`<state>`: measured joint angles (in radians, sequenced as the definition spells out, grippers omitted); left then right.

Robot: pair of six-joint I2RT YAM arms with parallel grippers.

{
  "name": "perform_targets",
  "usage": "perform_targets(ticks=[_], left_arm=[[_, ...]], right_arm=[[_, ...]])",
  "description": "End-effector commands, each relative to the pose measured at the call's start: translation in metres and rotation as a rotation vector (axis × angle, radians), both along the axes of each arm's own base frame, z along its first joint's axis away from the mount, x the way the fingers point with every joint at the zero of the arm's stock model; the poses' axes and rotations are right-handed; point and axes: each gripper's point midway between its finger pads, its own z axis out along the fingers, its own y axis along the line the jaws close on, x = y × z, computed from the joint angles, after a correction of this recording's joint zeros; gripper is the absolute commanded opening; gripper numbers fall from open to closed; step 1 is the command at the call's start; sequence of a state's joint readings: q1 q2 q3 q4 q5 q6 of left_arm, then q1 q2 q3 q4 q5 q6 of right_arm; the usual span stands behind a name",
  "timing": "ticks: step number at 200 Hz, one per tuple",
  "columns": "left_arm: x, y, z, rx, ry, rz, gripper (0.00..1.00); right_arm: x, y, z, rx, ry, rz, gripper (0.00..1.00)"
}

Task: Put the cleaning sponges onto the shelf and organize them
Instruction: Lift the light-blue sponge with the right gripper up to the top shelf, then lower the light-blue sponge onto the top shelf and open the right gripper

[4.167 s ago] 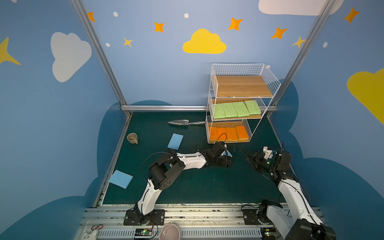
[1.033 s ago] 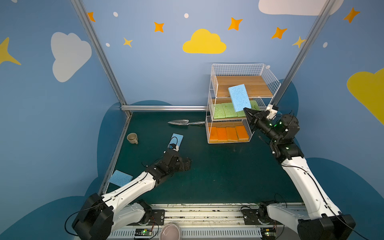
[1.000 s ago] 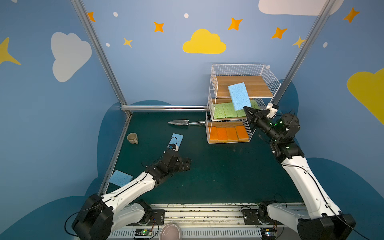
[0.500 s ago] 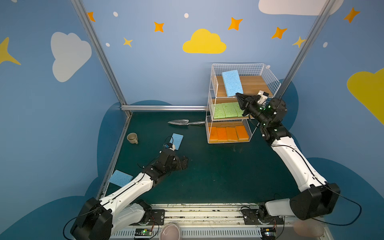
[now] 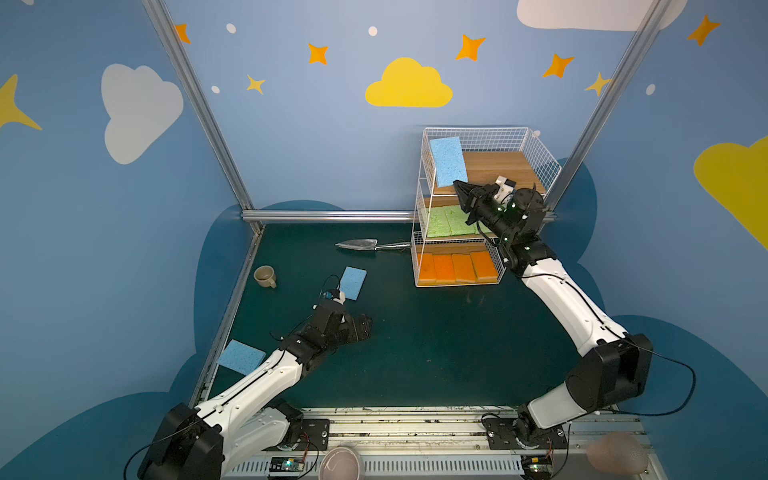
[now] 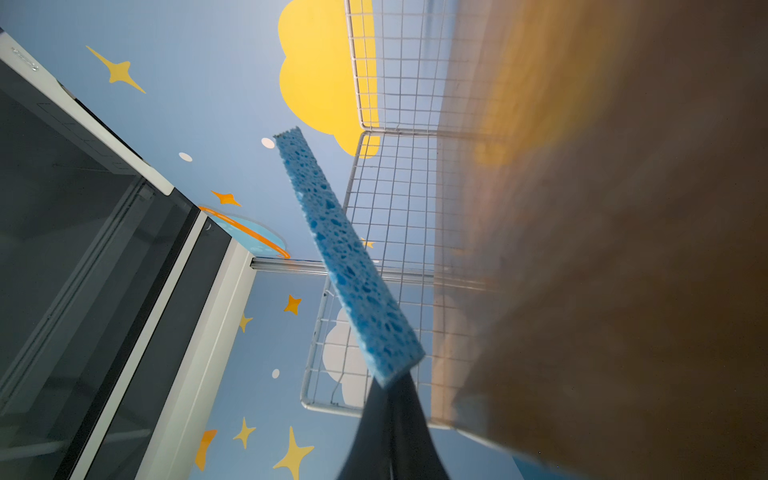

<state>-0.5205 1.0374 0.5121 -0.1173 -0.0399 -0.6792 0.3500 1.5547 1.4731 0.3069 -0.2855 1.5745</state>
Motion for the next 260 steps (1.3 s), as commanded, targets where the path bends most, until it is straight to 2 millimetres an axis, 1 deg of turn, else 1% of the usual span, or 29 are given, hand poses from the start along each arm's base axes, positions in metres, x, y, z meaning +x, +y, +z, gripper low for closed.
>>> perform_targets(ticks=[1, 19, 44, 65, 128, 183, 199, 207, 219, 229, 233, 234, 236, 237, 239, 241, 243, 252, 257, 258, 260], left_arm=[[0.001, -0.001, -0.002, -0.001, -0.001, -0.015, 1.00], [0.002, -0.002, -0.002, -0.003, 0.001, -0.014, 1.00], [0.003, -0.002, -0.001, -0.004, 0.001, -0.013, 1.00], [0.004, -0.002, -0.001, -0.005, 0.002, -0.011, 1.00], [0.010, 0.000, 0.004, -0.004, -0.009, 0.012, 1.00], [0.020, -0.001, 0.011, -0.002, -0.017, 0.029, 1.00], [0.022, -0.002, 0.013, -0.003, -0.016, 0.030, 1.00], [0.024, -0.003, 0.014, -0.006, -0.018, 0.031, 1.00], [0.025, -0.003, 0.015, -0.007, -0.020, 0.032, 1.00], [0.025, -0.003, 0.017, -0.007, -0.023, 0.034, 1.00], [0.026, -0.003, 0.017, -0.007, -0.024, 0.035, 1.00], [0.026, -0.003, 0.017, -0.007, -0.024, 0.035, 1.00], [0.026, -0.003, 0.017, -0.006, -0.024, 0.036, 1.00], [0.026, -0.002, 0.018, -0.006, -0.026, 0.036, 1.00], [0.026, -0.002, 0.018, -0.006, -0.027, 0.036, 1.00], [0.027, -0.002, 0.018, -0.006, -0.028, 0.037, 1.00], [0.027, -0.002, 0.019, -0.006, -0.029, 0.037, 1.00], [0.027, -0.002, 0.020, -0.005, -0.030, 0.038, 1.00], [0.027, -0.002, 0.020, -0.005, -0.031, 0.036, 1.00], [0.027, -0.002, 0.020, -0.006, -0.031, 0.036, 1.00], [0.027, -0.003, 0.021, -0.006, -0.031, 0.035, 1.00]], right_arm=[[-0.002, 0.006, 0.014, 0.017, -0.043, 0.008, 0.00], [-0.004, 0.008, 0.014, 0.015, -0.053, 0.015, 0.00], [-0.006, 0.008, 0.015, 0.007, -0.062, 0.015, 0.14], [-0.009, 0.005, 0.016, 0.002, -0.075, 0.006, 0.19], [-0.020, -0.001, 0.016, -0.014, -0.101, -0.009, 0.25], [-0.031, -0.012, 0.028, -0.028, -0.168, -0.049, 0.30], [-0.035, -0.017, 0.033, -0.038, -0.191, -0.062, 0.34], [-0.038, -0.018, 0.037, -0.049, -0.207, -0.067, 0.34], [-0.042, -0.020, 0.043, -0.083, -0.227, -0.061, 0.32], [-0.046, -0.018, 0.049, -0.132, -0.245, -0.050, 0.27], [-0.048, -0.017, 0.051, -0.159, -0.249, -0.041, 0.25], [-0.049, -0.017, 0.055, -0.167, -0.264, -0.042, 0.24], [-0.049, -0.016, 0.053, -0.182, -0.250, -0.033, 0.23], [-0.050, -0.015, 0.056, -0.190, -0.267, -0.034, 0.22], [-0.050, -0.014, 0.056, -0.204, -0.255, -0.026, 0.21], [-0.051, -0.014, 0.060, -0.222, -0.272, -0.024, 0.20], [-0.050, -0.012, 0.058, -0.240, -0.266, -0.017, 0.18], [-0.051, -0.007, 0.065, -0.303, -0.273, 0.020, 0.09], [-0.050, -0.005, 0.068, -0.333, -0.277, 0.038, 0.05], [-0.049, -0.004, 0.066, -0.340, -0.273, 0.043, 0.04], [-0.050, -0.003, 0.069, -0.348, -0.279, 0.050, 0.03]])
